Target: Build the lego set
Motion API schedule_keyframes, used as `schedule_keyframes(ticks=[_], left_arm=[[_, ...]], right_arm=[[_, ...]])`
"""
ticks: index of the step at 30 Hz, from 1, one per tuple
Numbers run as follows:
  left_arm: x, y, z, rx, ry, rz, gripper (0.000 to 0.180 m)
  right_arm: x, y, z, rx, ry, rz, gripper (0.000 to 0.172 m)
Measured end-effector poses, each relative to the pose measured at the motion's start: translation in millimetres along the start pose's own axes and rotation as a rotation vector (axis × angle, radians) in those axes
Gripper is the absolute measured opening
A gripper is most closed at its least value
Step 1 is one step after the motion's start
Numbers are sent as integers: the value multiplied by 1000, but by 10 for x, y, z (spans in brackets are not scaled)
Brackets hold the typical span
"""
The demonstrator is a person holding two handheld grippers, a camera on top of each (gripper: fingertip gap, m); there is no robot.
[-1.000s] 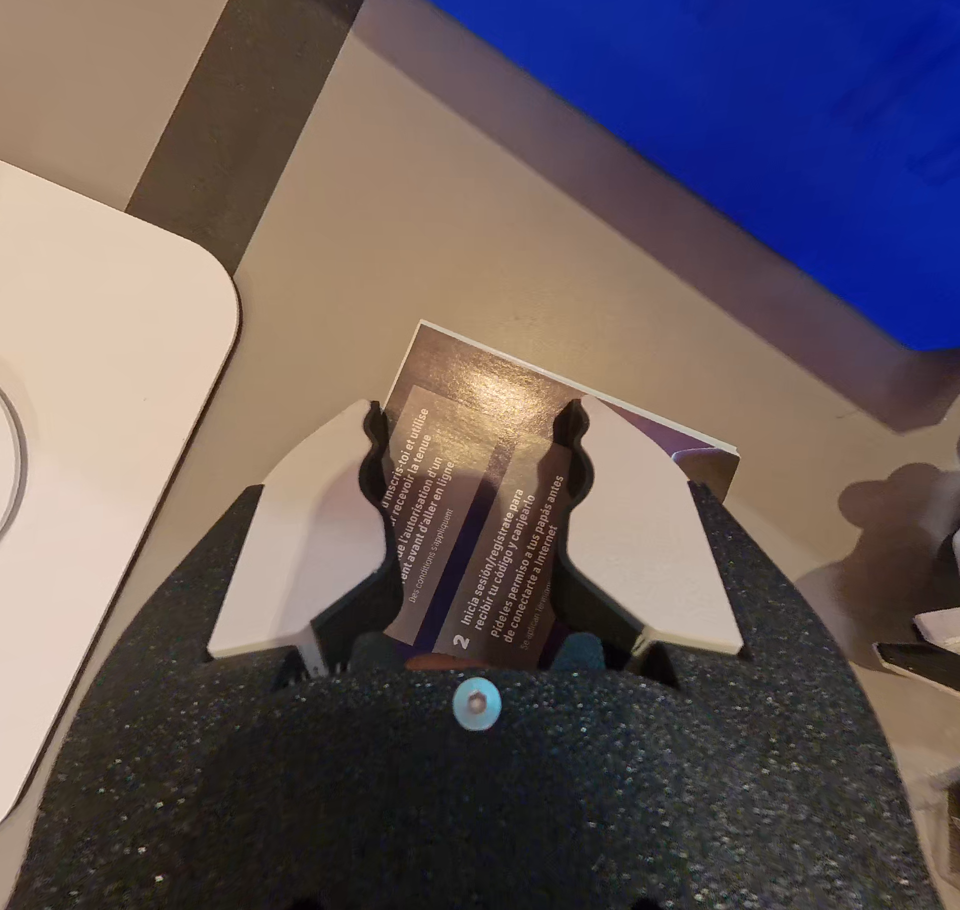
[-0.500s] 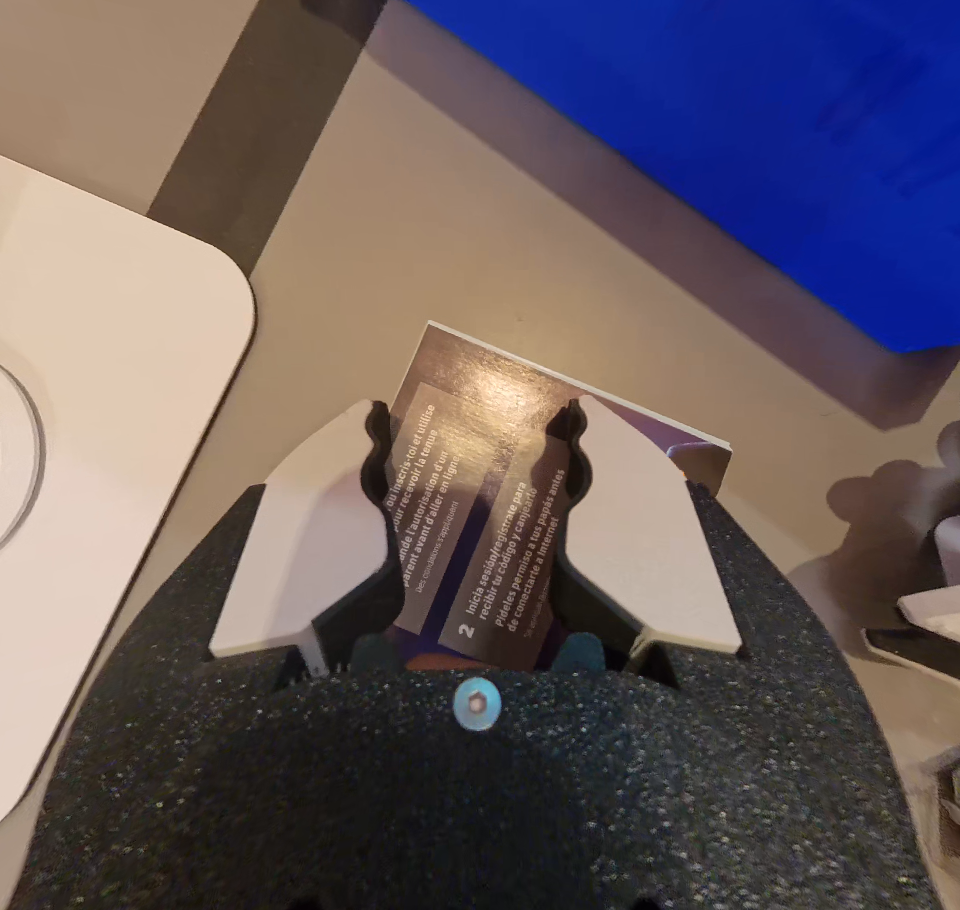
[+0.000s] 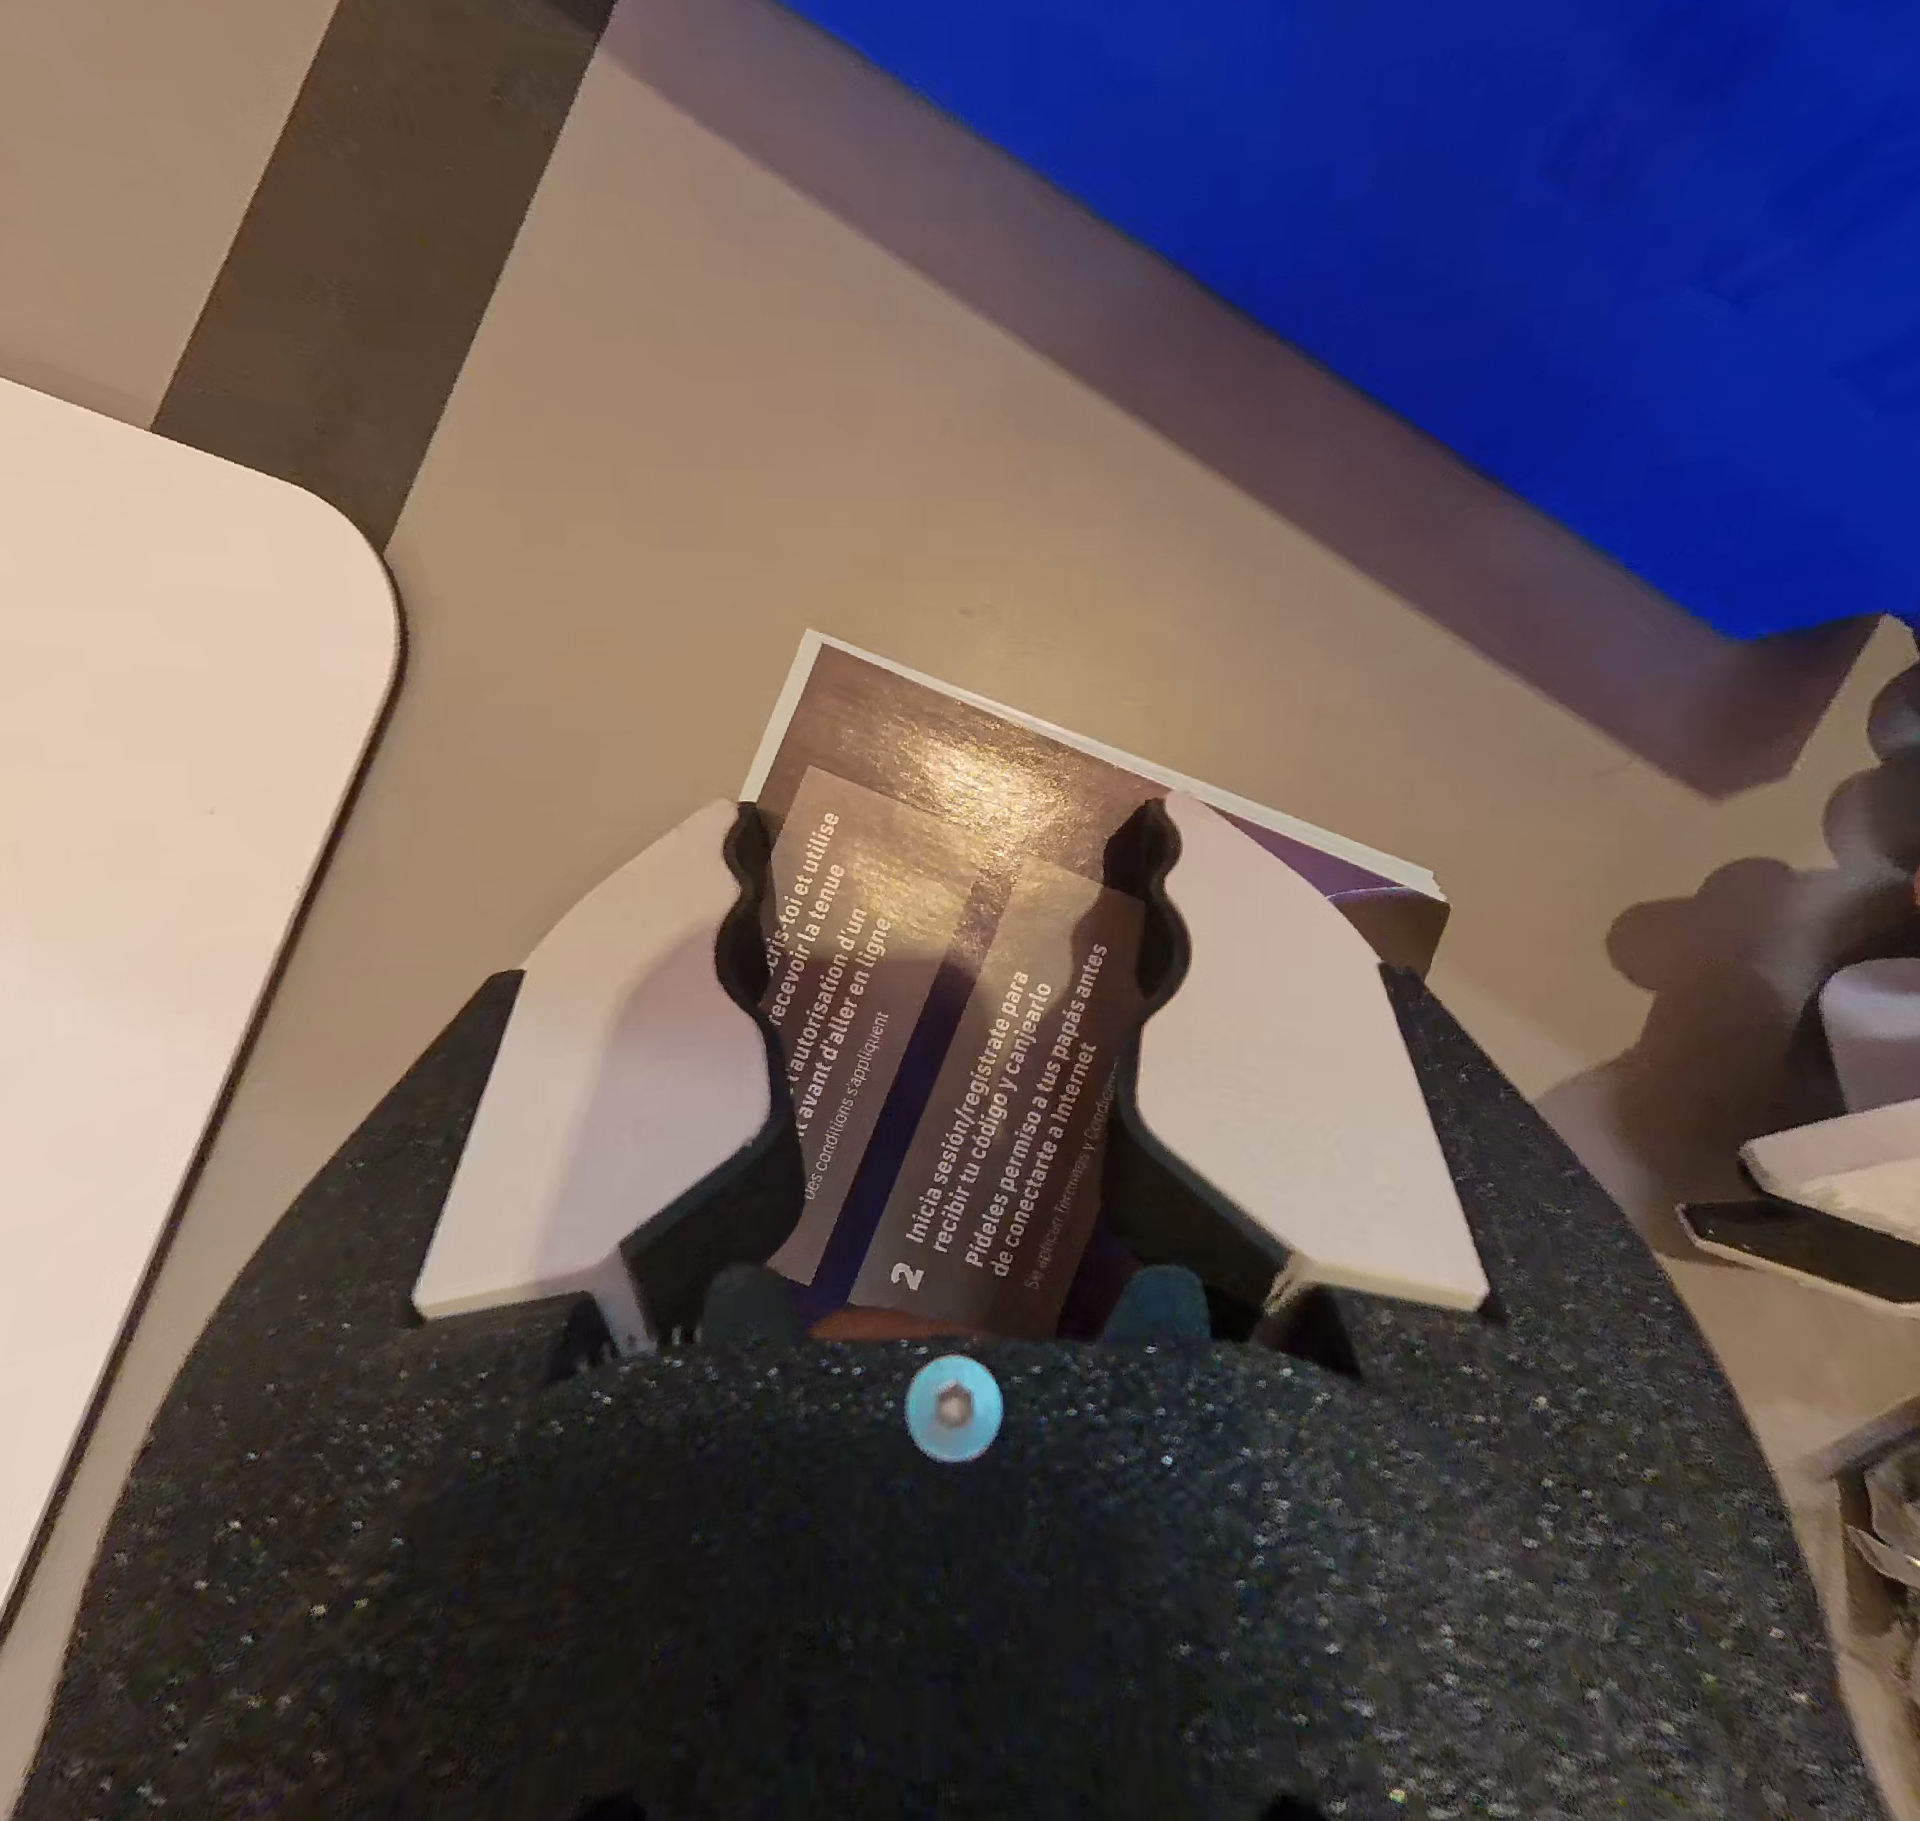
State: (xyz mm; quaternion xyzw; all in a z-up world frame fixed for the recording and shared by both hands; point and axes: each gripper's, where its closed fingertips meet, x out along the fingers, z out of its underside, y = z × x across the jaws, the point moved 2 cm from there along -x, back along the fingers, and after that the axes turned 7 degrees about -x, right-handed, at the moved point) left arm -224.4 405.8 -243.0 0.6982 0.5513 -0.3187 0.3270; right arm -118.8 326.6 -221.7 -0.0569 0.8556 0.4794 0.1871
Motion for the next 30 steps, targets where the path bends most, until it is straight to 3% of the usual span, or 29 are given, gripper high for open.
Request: schedule_keyframes(ticks=[12, 17, 23, 30], left_arm=[[-22, 52, 23, 3, -9, 30, 70], [-29, 74, 31, 3, -9, 45, 71], [-39, 75, 31, -11, -2, 62, 71], [-51, 67, 27, -28, 14, 89, 70]], right_arm=[[17, 1, 28, -33, -41, 29, 26], [58, 106, 189, 5, -122, 64, 26], [95, 50, 196, 21, -150, -53, 20], [203, 18, 218, 46, -300, -255, 20]])
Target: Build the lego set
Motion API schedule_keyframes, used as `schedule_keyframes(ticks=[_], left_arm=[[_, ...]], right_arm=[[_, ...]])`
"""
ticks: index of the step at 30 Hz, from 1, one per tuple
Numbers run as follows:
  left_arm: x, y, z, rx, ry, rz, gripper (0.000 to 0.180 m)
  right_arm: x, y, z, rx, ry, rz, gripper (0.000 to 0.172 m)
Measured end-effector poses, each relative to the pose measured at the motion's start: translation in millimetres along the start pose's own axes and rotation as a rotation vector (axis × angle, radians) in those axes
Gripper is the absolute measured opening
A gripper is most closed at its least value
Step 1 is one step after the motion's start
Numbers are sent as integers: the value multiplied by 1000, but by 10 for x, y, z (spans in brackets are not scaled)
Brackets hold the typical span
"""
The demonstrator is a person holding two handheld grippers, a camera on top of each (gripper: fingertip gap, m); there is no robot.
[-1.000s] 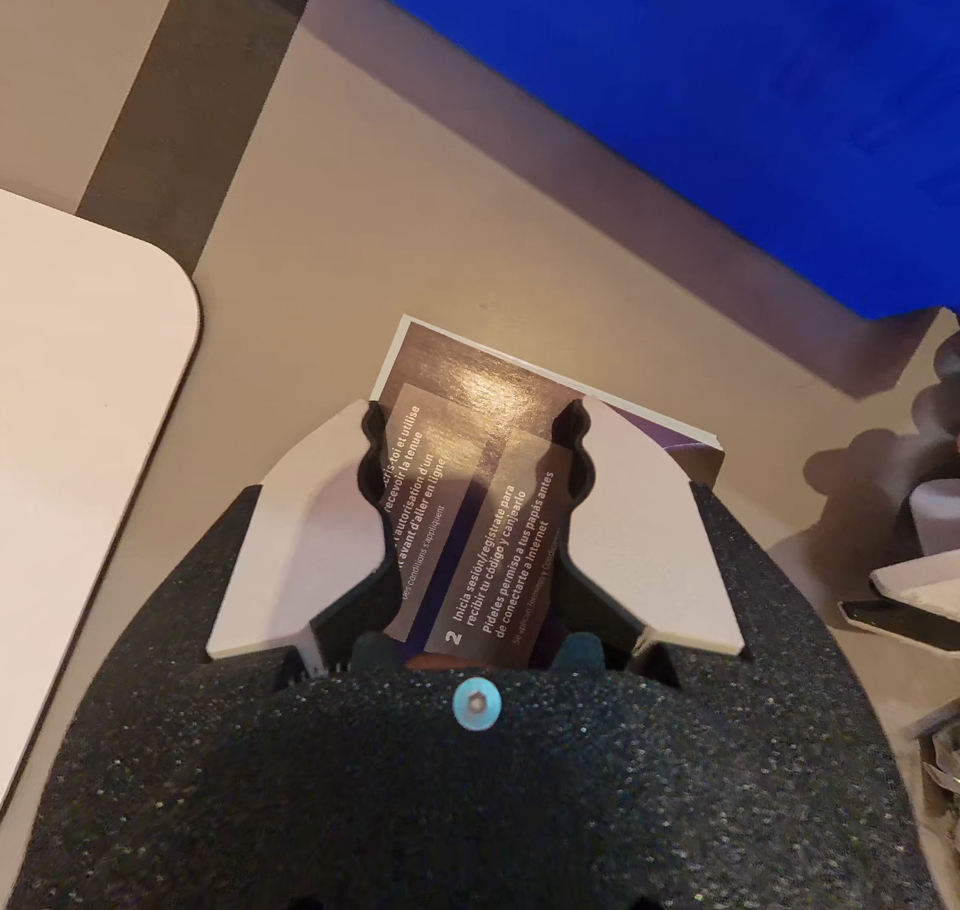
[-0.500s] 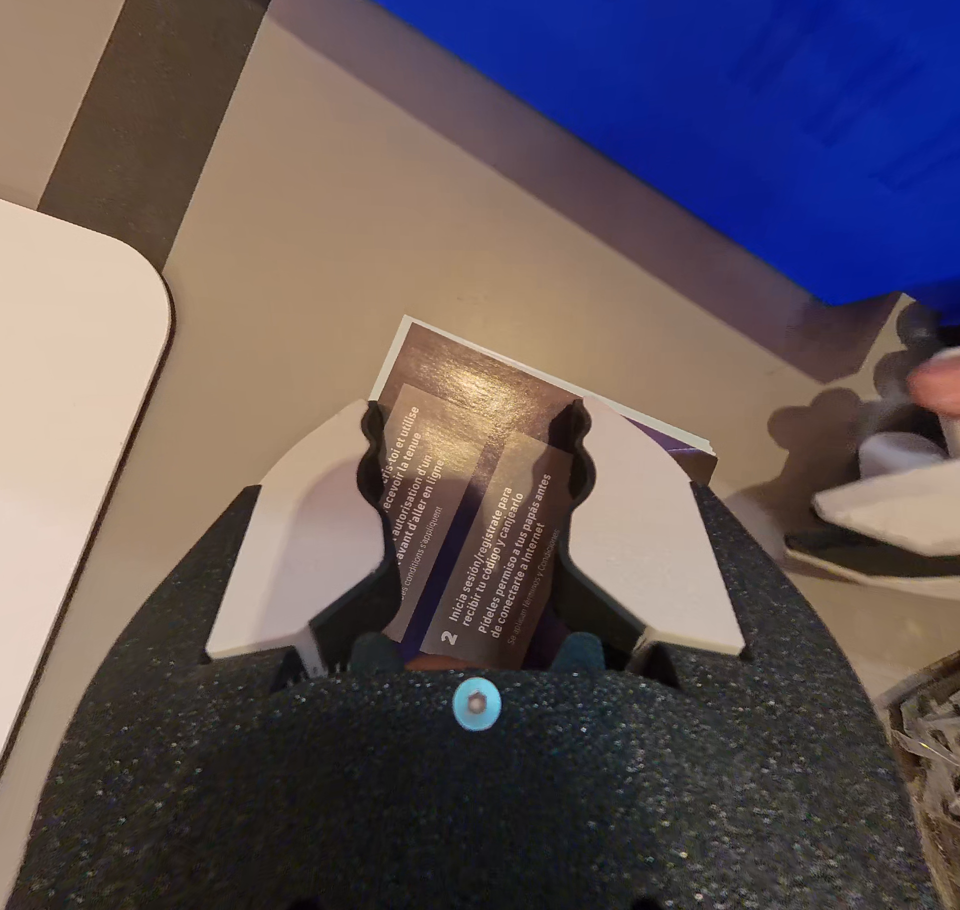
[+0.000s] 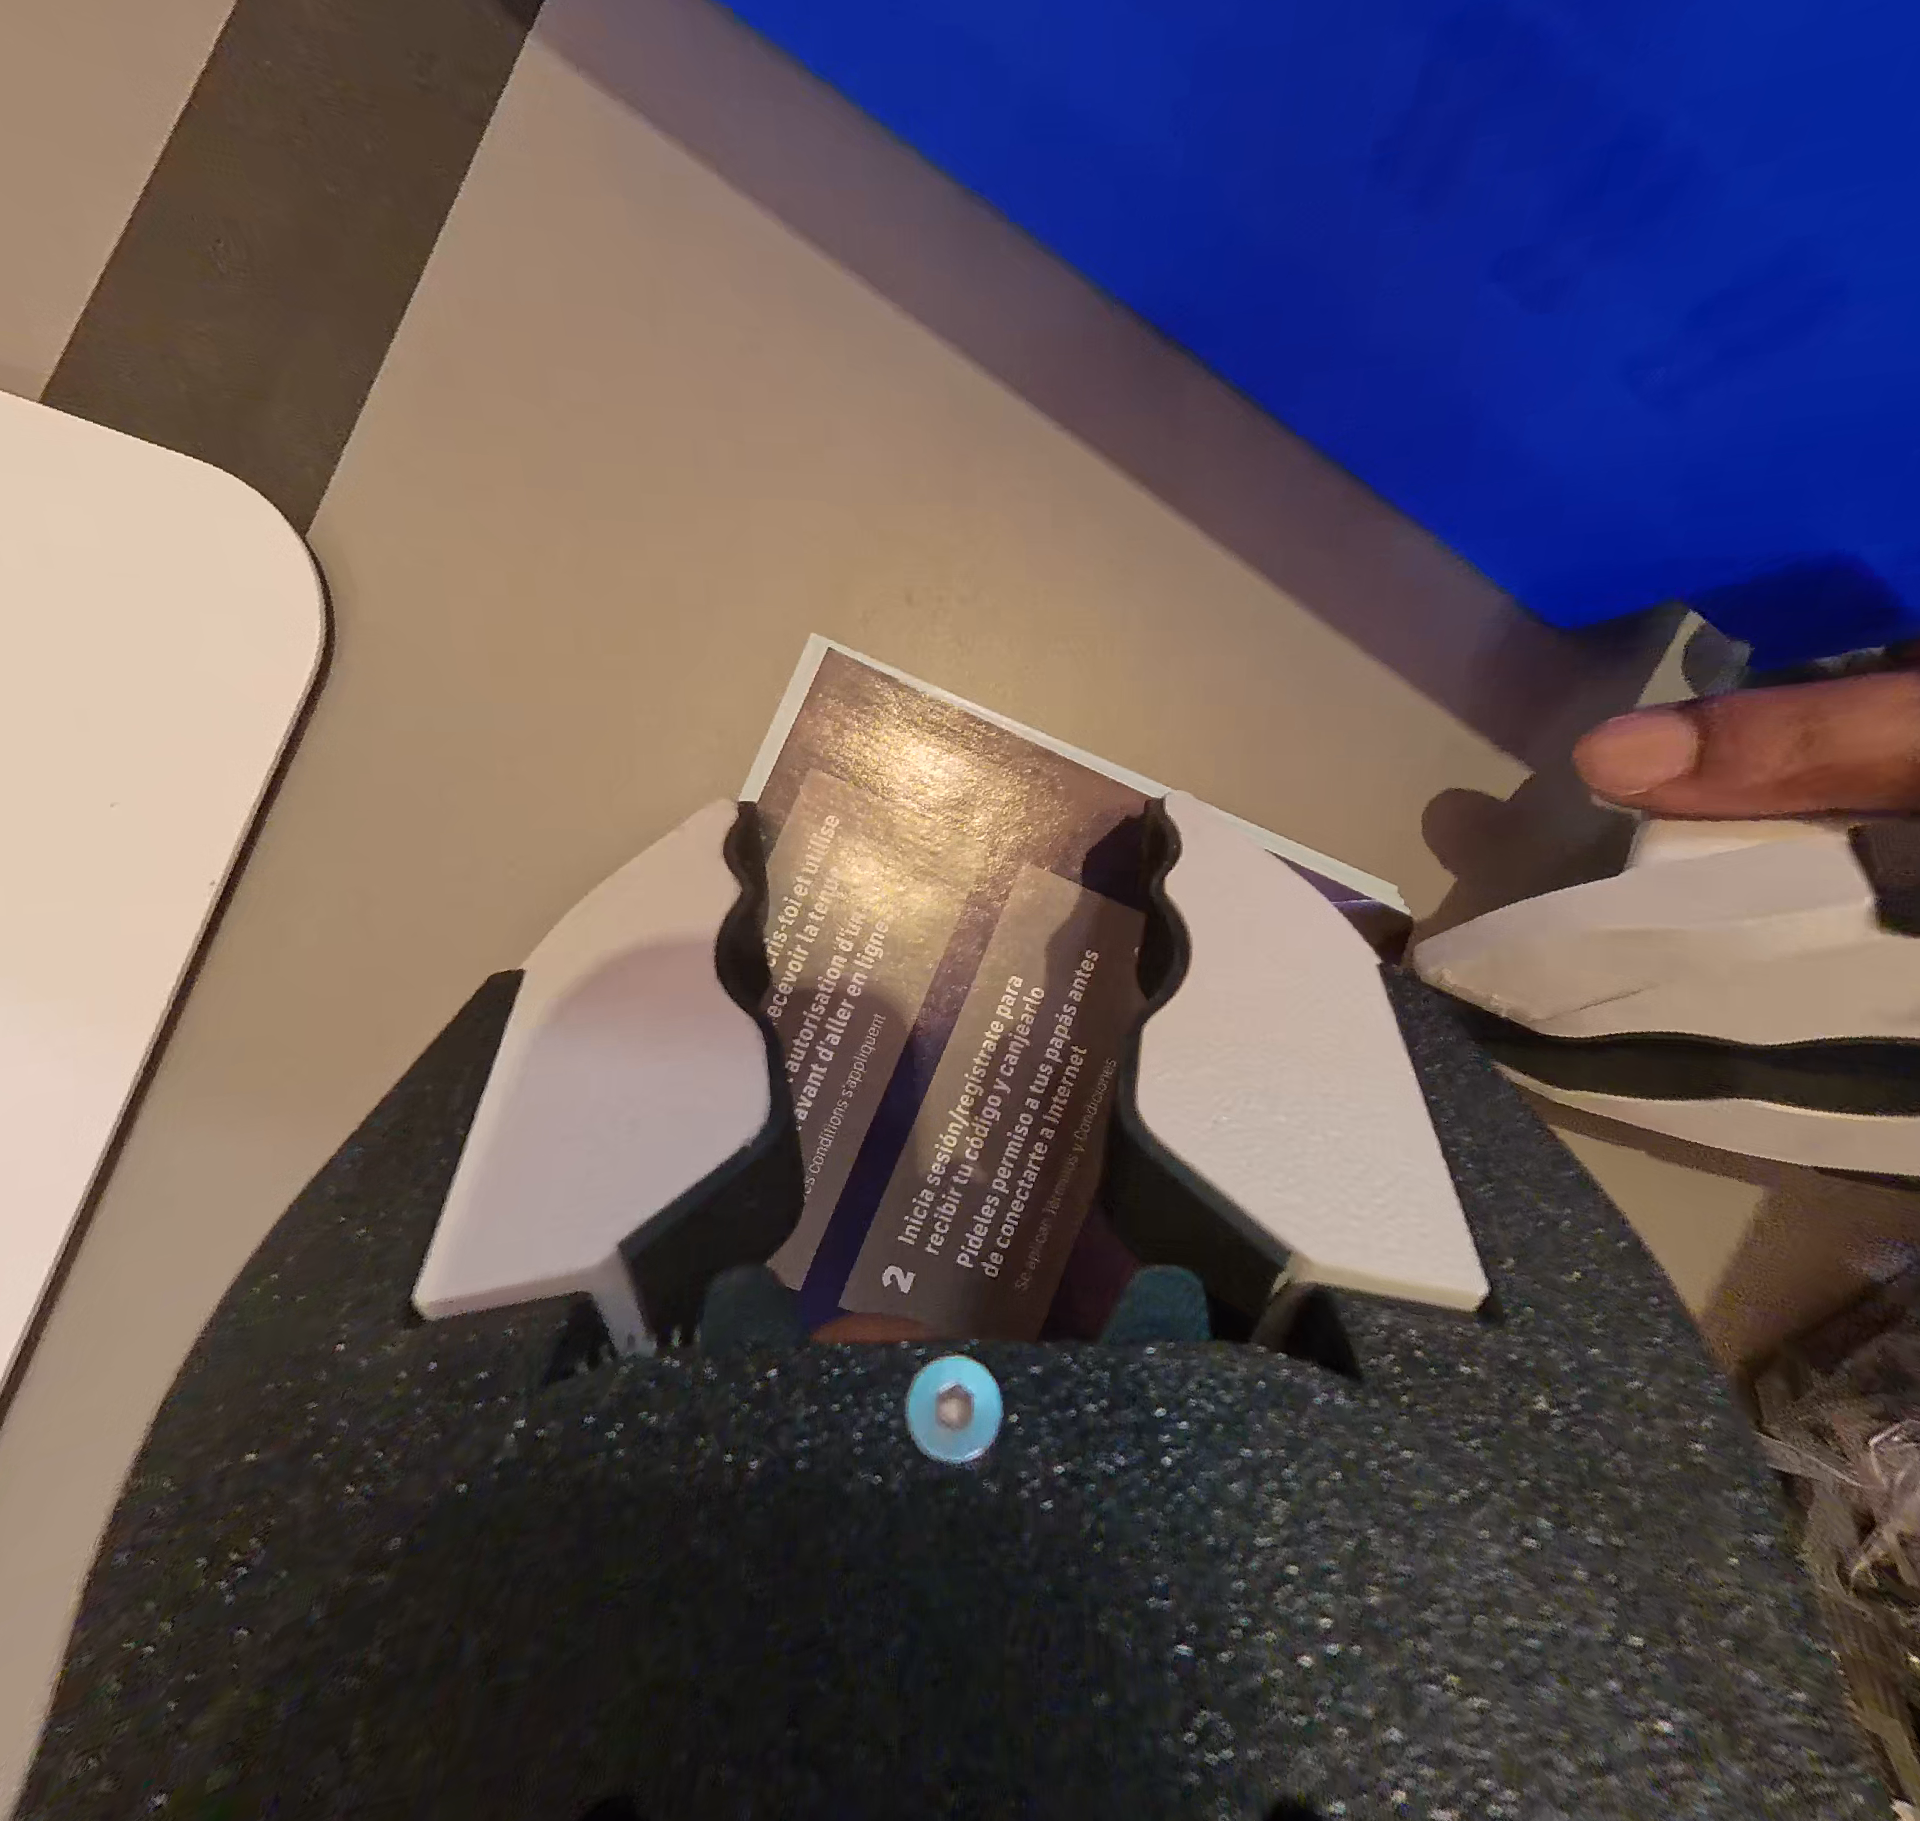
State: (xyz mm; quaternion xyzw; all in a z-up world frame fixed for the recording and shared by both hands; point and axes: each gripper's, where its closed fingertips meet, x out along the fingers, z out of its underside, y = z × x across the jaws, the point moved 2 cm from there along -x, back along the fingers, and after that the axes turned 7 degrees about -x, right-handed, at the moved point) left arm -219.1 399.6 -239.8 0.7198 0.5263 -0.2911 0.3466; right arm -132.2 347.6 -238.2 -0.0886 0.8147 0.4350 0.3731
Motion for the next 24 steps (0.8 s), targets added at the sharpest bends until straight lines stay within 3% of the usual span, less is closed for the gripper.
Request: schedule_keyframes(ticks=[5, 18, 24], left_arm=[[-8, -8, -3, -12, 13, 19, 69], [-21, -28, -8, -27, 22, 44, 66], [-22, -32, -11, -36, 30, 48, 65]], right_arm=[[49, 100, 84, -23, -94, -3, 19], [47, 73, 50, -1, -53, -177, 21], [91, 133, 23, -48, -85, -172, 27]])
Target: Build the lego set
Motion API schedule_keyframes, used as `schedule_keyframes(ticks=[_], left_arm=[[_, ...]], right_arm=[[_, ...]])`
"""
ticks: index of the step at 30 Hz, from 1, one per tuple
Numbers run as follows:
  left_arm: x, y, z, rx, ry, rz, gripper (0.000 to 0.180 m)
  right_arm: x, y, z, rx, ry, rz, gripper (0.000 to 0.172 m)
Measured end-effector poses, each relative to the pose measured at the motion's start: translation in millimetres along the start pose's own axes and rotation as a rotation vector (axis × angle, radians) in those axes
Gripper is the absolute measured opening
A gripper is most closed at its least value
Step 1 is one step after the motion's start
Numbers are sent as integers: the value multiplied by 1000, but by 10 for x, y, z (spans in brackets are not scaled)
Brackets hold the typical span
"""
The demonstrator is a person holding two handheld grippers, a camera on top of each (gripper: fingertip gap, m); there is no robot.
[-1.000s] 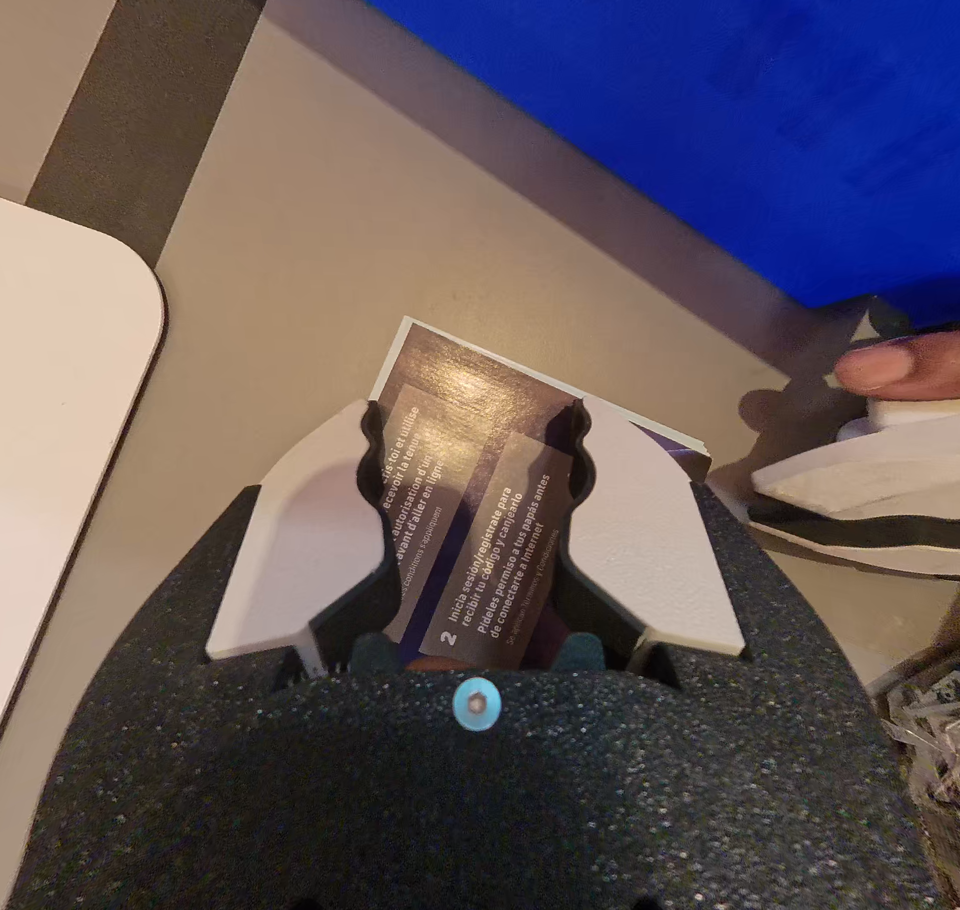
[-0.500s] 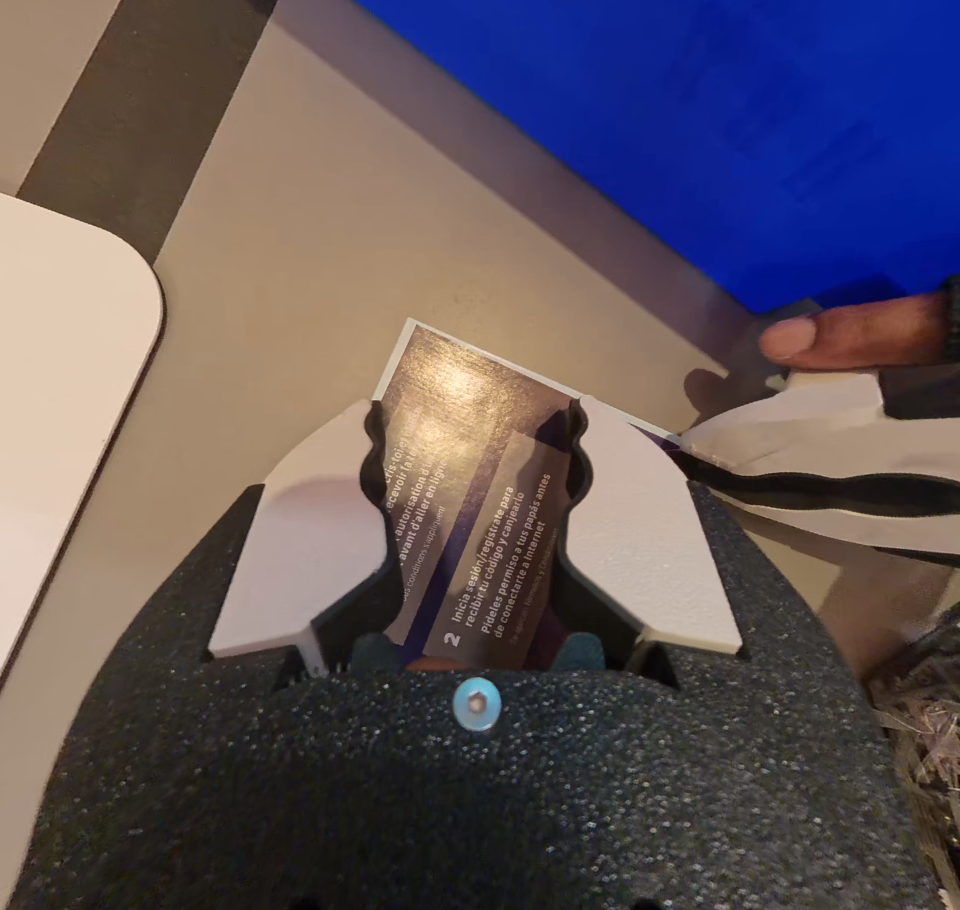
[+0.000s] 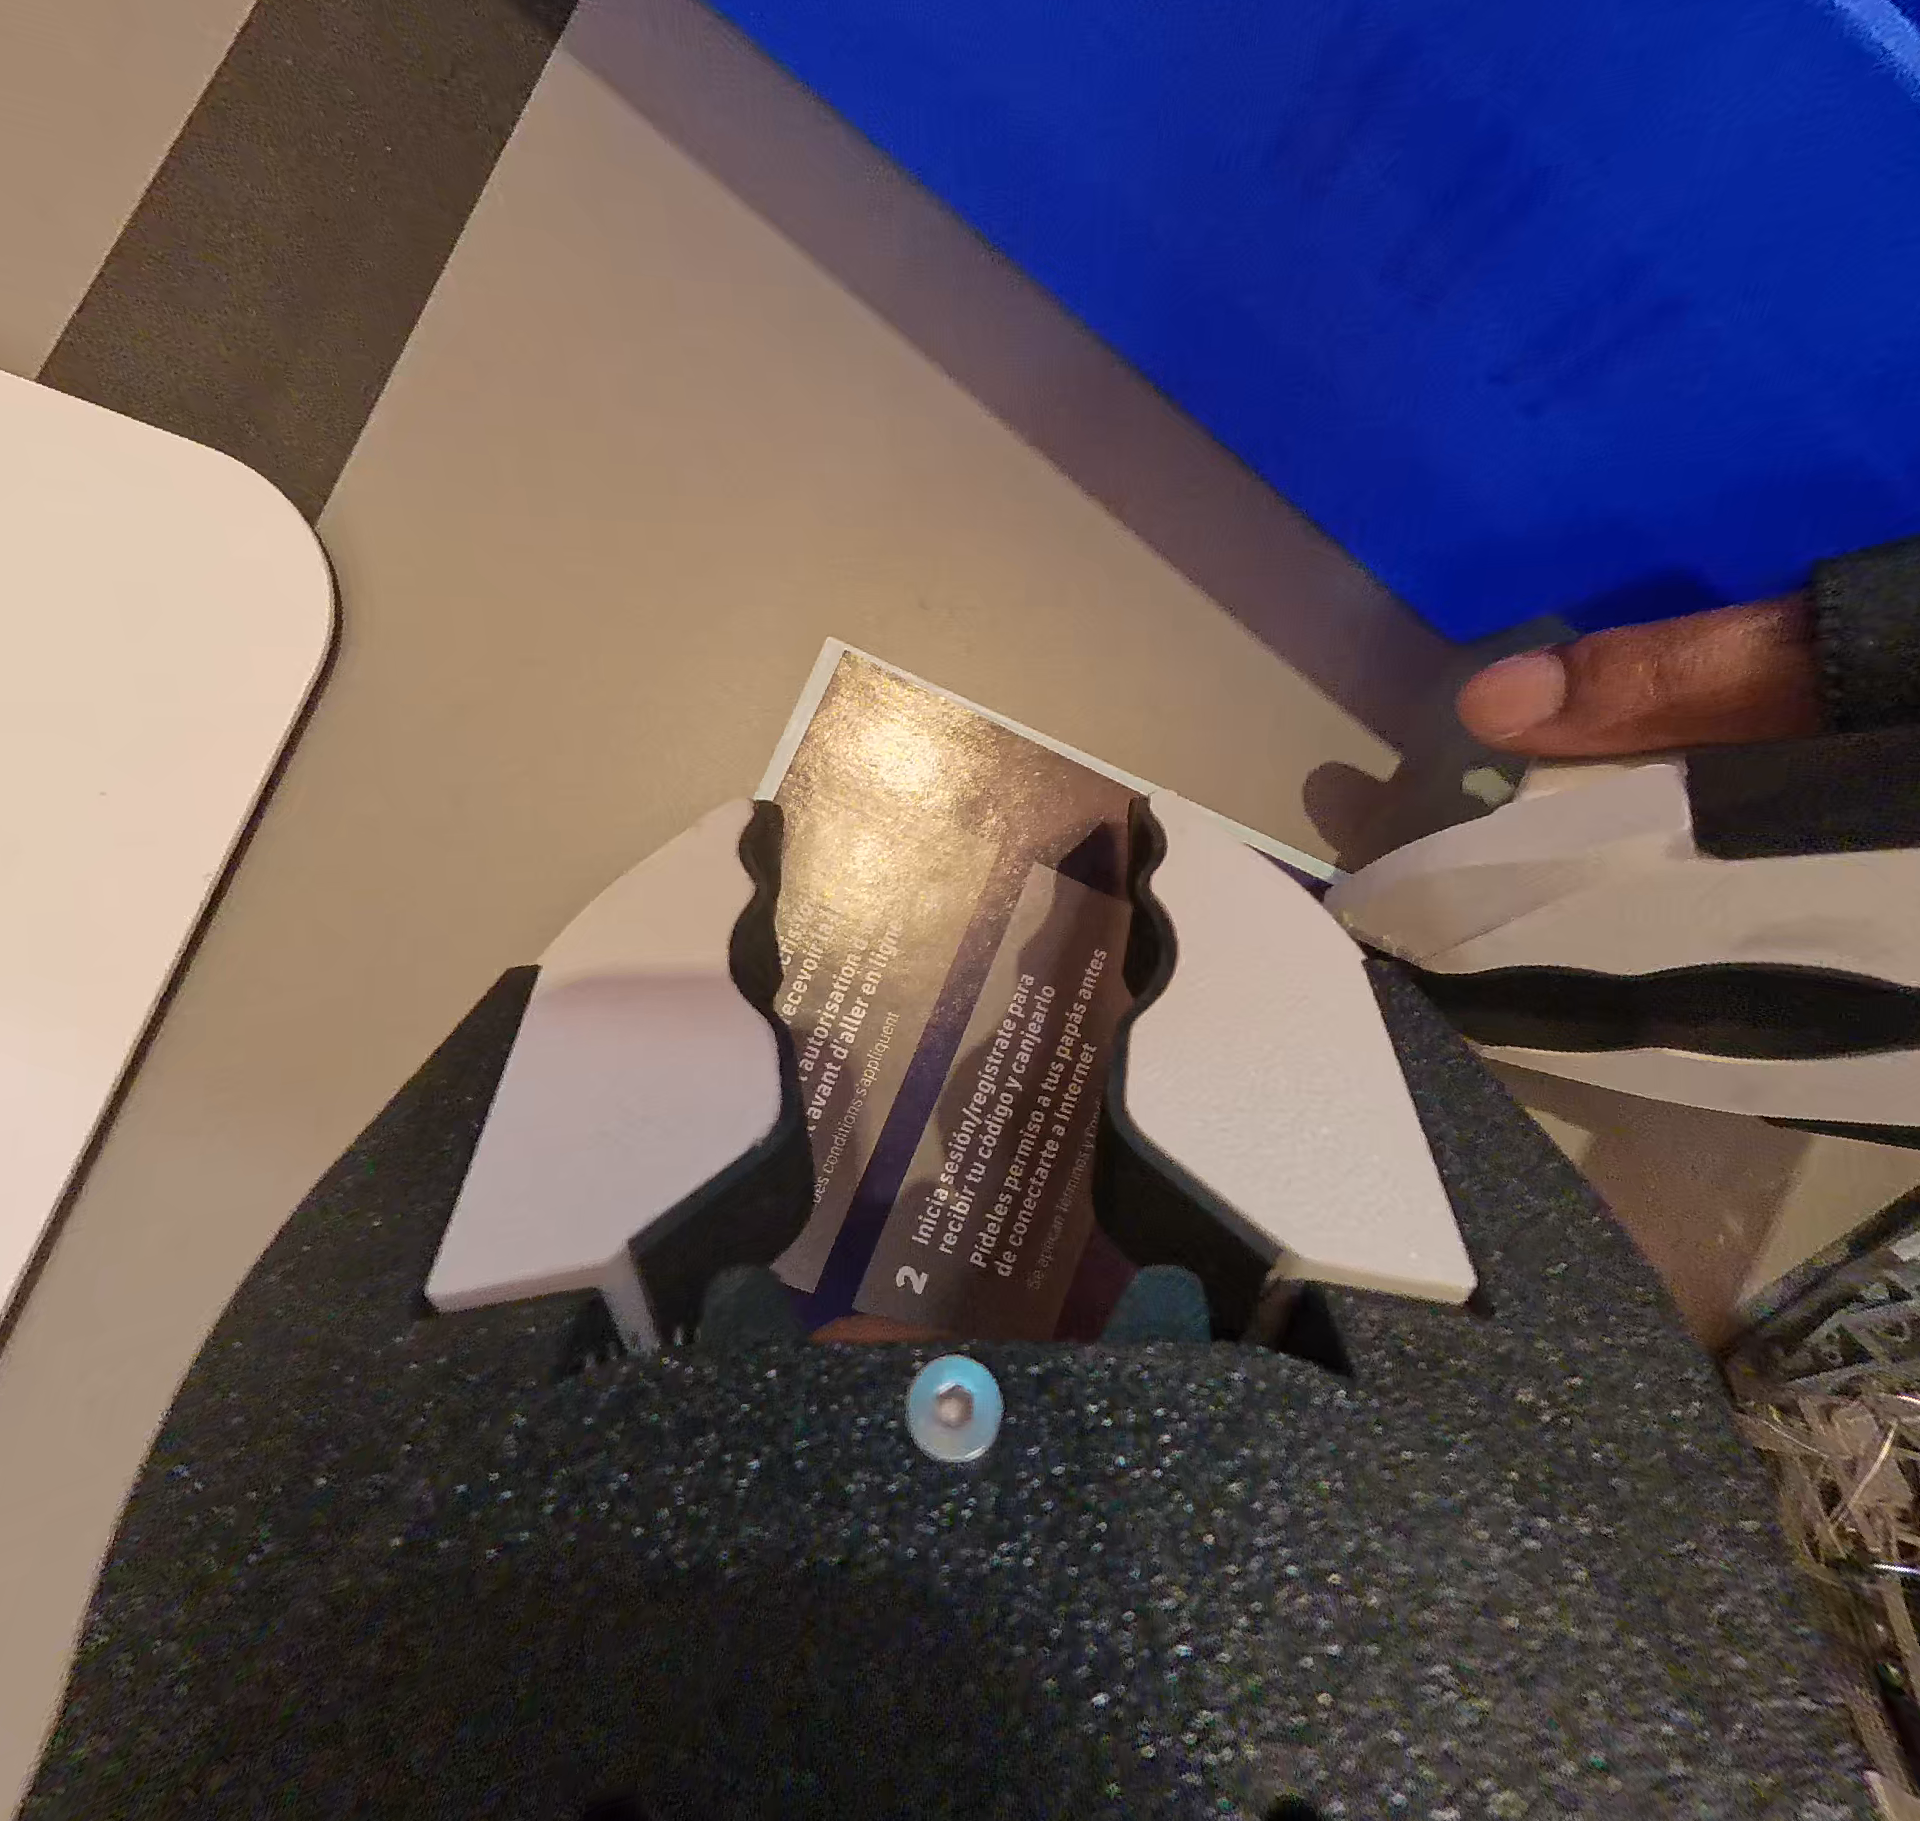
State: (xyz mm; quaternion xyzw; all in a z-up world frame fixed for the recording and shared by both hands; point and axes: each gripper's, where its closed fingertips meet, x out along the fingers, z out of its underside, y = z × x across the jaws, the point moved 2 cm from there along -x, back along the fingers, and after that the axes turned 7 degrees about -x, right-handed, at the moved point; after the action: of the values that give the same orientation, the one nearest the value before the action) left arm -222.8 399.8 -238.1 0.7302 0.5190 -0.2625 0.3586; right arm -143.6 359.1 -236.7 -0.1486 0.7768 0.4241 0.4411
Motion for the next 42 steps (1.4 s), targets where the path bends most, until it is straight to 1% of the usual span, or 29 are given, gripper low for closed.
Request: schedule_keyframes(ticks=[19, 33, 42], left_arm=[[-1, 2, 1, -2, -3, -1, 65], [0, 2, 1, -5, -2, -1, 65], [-3, -2, 3, -8, -1, 1, 64]], right_arm=[[-11, 34, 19, -33, 24, 80, 33], [-44, 66, 36, -34, 52, 107, 37], [-69, 72, 16, -26, 80, 98, 36]])
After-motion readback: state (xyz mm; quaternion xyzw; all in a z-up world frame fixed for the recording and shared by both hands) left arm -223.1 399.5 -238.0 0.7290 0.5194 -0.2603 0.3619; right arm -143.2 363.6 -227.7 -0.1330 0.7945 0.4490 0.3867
